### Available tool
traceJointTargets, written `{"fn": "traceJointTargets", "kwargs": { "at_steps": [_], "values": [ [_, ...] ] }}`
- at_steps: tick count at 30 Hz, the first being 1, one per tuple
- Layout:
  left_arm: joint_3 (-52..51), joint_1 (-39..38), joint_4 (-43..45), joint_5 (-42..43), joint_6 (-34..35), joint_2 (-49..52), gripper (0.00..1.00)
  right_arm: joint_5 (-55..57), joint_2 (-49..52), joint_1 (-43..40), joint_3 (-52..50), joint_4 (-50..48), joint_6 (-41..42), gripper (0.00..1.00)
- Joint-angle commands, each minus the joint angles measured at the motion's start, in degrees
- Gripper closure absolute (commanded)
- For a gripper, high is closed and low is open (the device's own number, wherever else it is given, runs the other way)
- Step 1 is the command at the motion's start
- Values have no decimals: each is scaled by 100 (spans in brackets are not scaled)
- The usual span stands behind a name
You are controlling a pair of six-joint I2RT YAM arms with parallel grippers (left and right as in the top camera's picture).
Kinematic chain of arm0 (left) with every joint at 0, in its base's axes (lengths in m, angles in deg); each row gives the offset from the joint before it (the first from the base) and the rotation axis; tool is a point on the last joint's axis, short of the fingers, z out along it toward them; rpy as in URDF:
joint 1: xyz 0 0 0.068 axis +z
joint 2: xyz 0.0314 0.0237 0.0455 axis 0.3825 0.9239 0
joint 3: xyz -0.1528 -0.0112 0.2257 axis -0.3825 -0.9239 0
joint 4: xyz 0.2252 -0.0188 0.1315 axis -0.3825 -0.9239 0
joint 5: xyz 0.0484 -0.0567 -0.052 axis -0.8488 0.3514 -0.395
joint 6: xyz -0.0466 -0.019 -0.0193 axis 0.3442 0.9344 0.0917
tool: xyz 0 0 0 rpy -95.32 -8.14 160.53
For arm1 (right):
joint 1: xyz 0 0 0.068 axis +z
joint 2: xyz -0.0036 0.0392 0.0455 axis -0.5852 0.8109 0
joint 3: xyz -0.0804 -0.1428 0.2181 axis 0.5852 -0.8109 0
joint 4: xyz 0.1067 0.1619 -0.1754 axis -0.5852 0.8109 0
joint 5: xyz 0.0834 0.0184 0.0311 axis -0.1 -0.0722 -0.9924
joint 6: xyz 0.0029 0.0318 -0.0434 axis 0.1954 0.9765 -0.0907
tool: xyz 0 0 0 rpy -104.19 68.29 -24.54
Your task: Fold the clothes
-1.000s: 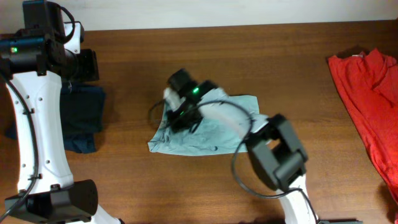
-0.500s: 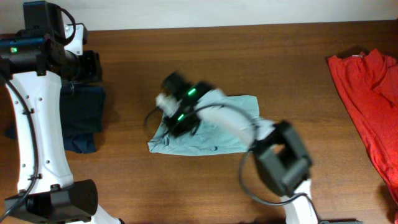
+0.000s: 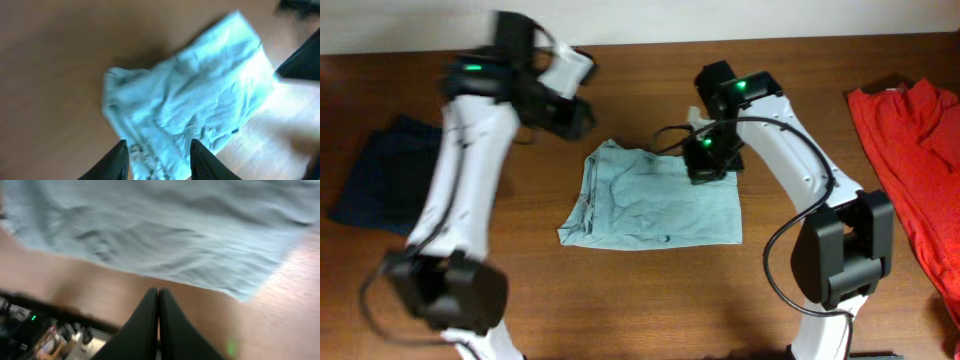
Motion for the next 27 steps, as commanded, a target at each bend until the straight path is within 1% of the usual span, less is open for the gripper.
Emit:
{"fn": "traceJointTargets", "kwargs": {
  "at_steps": [1,5,10,15,17,19,22,25,27],
  "values": [
    [-199,-195,33,-179,-339,643,59,483,-39,-249,-74,107,44,90],
    [-199,-273,127,-199,-317,1272,61,522,-31,-420,-522,-66,33,90],
    [-199,-273,380,-249,-256,1729,62,389,-28,-457,-1250,-415,-24,91],
    [-199,-273,708,-1075,-227,2157,63,391,-28,-455,-1843,-782,-79,91],
    [-199,-271,796,-1751,76,2339,68,391,-28,-455,-2057,-979,-81,91],
    [-199,-260,846,-2175,365,2468,74,391,-28,-455,-2216,-1165,-81,91],
    [-199,-210,916,-2485,715,2553,80,420,-28,-459,-2441,-1491,-103,91],
    [-190,-129,960,-2990,1196,2551,85,533,-28,-483,-2691,-1762,-96,91],
    [-168,-70,931,-3104,1255,2549,85,813,-28,-496,-2809,-1775,-22,92]
  ]
}}
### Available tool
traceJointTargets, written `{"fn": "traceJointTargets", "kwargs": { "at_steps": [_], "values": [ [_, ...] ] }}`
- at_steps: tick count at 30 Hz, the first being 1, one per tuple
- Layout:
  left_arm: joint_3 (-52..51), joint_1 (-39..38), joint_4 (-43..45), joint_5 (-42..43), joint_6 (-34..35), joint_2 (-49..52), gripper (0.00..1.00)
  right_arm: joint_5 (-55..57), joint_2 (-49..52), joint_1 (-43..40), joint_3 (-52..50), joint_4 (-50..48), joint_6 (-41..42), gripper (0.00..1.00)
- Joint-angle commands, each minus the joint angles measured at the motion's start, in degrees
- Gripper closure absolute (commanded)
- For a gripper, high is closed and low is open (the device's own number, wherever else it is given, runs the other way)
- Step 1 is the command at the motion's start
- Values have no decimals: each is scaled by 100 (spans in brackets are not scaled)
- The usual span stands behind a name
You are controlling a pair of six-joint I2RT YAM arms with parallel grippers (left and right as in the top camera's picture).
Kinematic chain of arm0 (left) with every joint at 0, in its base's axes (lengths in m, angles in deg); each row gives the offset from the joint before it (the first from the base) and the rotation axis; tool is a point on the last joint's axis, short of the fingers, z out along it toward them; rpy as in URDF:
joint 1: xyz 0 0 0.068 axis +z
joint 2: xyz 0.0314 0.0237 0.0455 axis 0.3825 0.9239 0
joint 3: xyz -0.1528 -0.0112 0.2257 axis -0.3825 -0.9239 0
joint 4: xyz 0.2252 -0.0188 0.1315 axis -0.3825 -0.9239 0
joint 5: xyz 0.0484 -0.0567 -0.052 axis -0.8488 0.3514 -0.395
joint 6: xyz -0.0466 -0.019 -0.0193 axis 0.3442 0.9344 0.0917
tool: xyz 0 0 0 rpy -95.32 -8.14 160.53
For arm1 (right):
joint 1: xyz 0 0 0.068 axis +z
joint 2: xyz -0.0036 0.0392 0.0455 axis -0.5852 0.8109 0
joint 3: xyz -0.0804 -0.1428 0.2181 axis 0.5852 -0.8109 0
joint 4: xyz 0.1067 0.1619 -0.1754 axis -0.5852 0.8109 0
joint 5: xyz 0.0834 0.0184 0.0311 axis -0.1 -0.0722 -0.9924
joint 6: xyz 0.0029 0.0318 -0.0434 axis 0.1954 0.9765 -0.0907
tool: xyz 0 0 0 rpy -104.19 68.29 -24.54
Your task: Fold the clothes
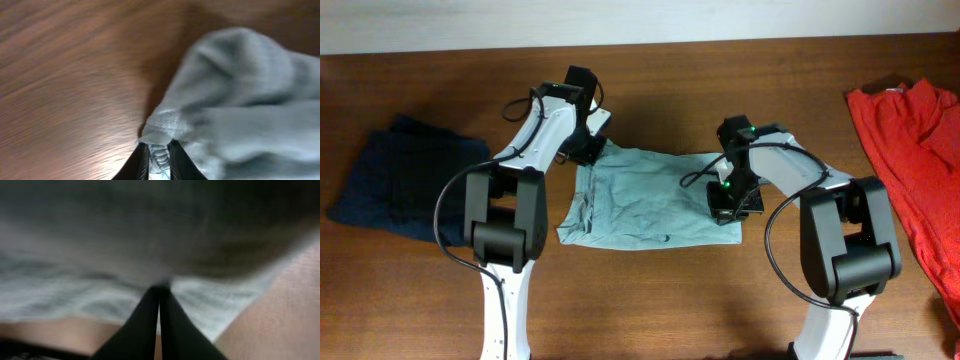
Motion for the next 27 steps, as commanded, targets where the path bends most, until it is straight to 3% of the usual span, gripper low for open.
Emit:
{"fn": "traceJointTargets", "kwargs": {
  "at_steps": [1,6,11,14,17,19,27],
  "values": [
    [0,199,-33,-750,485,199,86,590,-31,-48,-260,-2,131,93],
    [374,323,-457,-734,601,175,90,791,-35,-46,-341,133,245,94],
    [1329,345,-1338,-535,704,-48,89,-61,-179,-48,-197,197,-400,94],
    [1886,345,-1858,-125,702,-289,72,-592,-533,-48,-68,162,-621,90],
    [2247,339,-2186,391,699,-529,53,-647,-916,-48,61,120,-619,78],
    [2319,339,-2315,723,699,-647,46,-647,-1115,-48,164,120,-619,67],
    [1764,258,-2909,1676,697,-667,52,-643,-1187,-48,345,-330,-612,56]
  ]
}}
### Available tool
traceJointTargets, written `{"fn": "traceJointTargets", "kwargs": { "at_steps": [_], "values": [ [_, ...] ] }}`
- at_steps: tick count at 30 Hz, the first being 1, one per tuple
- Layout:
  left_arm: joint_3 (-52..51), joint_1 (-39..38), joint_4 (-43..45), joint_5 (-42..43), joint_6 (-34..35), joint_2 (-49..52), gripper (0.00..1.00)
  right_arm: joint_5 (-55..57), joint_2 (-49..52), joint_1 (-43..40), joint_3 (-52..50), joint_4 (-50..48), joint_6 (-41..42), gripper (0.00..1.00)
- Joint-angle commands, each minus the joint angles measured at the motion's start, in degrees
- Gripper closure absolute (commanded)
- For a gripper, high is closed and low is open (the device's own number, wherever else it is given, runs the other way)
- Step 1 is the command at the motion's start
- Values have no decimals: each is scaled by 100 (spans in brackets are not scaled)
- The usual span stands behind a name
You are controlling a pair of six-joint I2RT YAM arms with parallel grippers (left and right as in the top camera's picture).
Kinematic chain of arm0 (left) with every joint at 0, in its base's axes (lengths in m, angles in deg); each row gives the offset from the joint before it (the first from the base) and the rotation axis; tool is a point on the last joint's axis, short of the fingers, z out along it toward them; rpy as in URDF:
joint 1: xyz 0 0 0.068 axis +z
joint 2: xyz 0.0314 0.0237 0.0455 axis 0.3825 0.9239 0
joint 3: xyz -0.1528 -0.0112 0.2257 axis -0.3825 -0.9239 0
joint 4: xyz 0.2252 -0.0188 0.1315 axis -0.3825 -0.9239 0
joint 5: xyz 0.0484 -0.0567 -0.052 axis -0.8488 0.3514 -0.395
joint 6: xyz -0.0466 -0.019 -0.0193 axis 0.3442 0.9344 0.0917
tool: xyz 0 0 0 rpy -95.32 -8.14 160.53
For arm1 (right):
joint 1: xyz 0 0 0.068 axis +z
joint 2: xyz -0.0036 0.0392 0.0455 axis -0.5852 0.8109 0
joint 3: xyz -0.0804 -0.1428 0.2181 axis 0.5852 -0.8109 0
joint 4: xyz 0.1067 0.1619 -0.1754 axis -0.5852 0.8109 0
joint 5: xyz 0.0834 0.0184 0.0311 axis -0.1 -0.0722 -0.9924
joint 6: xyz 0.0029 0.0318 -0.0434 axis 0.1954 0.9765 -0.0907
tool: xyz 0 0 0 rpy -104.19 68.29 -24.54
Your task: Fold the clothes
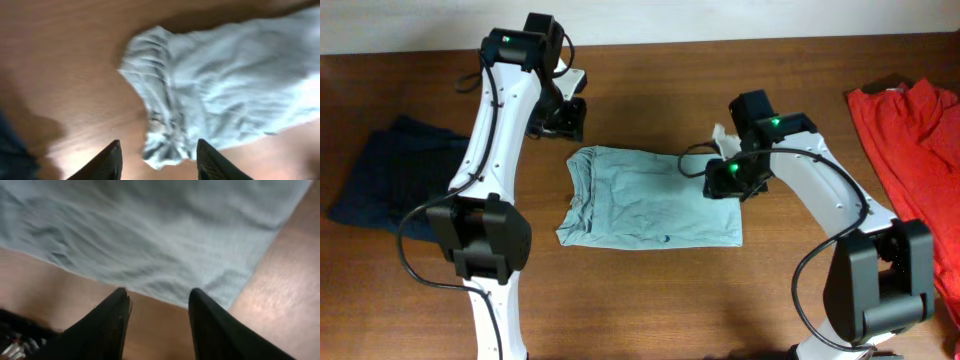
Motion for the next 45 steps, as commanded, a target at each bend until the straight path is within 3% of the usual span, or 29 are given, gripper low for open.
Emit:
{"fn": "traceJointTargets", "kwargs": {
  "at_steps": [1,11,17,19,22,27,32,37,45],
  "values": [
    [-527,-116,31,592,31,4,53,-50,4,-33,50,-203,-33,55],
    [-2903,-651,1443,535,-7,4,53,420,323,-33,48,-909,678,53],
    [-3744,-686,1998,286,37,4,55,575,553,-33,48,-1036,850,53],
    [-3901,-686,2127,289,37,4,67,662,640,-33,48,-1058,852,53],
    [-3952,-686,2050,289,35,4,97,702,737,-33,48,-1130,857,53],
    [-3950,-675,1773,286,33,-22,99,776,1005,-33,48,-1464,981,54],
    [-3950,-675,1626,282,33,-22,99,879,1384,-33,48,-1720,1305,75],
    [-3950,-675,1408,-195,33,-22,99,1749,1784,-70,48,-1692,1862,96],
    [-3950,-533,1209,-470,35,-22,99,1639,1856,-686,92,-1646,1912,96]
  ]
}}
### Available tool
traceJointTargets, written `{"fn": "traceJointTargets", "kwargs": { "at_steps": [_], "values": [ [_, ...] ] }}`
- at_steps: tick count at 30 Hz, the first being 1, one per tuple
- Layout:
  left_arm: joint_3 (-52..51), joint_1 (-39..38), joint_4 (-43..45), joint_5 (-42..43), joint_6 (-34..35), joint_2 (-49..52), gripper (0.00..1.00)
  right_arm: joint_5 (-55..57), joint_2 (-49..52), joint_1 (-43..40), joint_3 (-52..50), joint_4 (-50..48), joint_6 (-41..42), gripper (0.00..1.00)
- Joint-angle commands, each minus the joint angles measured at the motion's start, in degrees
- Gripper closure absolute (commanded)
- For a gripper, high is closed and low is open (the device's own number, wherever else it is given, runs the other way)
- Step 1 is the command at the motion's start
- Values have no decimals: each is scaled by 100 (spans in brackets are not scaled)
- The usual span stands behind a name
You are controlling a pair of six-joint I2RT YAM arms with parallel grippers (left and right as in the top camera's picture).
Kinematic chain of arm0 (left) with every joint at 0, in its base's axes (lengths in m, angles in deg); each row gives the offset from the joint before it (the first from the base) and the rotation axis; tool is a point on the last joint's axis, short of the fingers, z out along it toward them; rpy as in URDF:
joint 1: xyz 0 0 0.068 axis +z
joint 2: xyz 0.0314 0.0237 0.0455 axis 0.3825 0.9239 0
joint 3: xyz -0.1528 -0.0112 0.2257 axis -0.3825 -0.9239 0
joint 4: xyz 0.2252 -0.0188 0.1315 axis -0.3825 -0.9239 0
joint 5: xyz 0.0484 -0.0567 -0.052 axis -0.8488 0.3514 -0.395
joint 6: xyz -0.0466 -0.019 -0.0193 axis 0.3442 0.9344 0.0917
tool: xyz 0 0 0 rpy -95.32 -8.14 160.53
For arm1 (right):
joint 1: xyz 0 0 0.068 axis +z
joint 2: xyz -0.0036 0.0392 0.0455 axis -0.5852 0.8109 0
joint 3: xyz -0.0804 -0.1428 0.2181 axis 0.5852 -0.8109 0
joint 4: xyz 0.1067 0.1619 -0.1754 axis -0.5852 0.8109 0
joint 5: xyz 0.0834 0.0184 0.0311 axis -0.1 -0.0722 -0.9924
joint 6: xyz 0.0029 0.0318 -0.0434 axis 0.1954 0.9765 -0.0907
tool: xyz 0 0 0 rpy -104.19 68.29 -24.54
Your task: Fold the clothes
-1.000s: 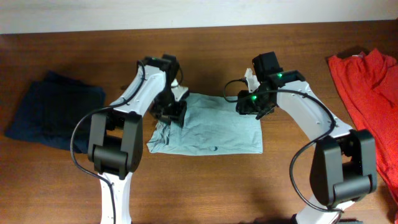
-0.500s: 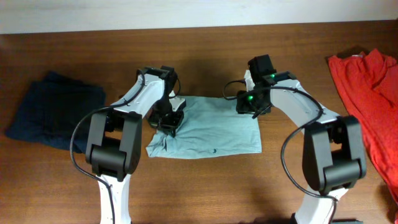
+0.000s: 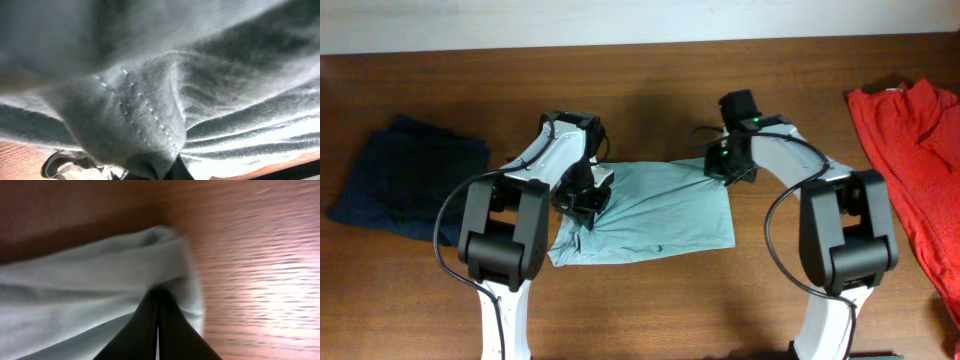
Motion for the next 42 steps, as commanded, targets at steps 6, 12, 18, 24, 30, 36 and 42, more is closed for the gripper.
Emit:
{"fn": "traceJointTargets", "kwargs": {
  "at_steps": [6,12,18,24,30,36,42],
  "values": [
    [-83,297,-66,-396,13,83,99,-378,365,-717,-83,96,-636,96],
    [52,304,-13,-391,15,83,92,-619,-140,-728,39,640,-964,96],
    [741,299,-433,-260,35,-11,81,-1311,-1115,-721,44,1373,-1311,84],
    [1370,299,-723,-271,33,-361,58,-1462,-1451,-715,44,2291,-1534,83],
    [1366,299,-610,-417,33,-409,52,-1475,-1443,-437,26,2643,-2024,82],
    [1305,282,450,-415,-61,-393,51,-1296,-1285,50,4,2465,-2059,76],
    [1226,284,1161,-422,-485,-136,51,-1241,-809,382,-260,2205,-2039,75]
  ]
}}
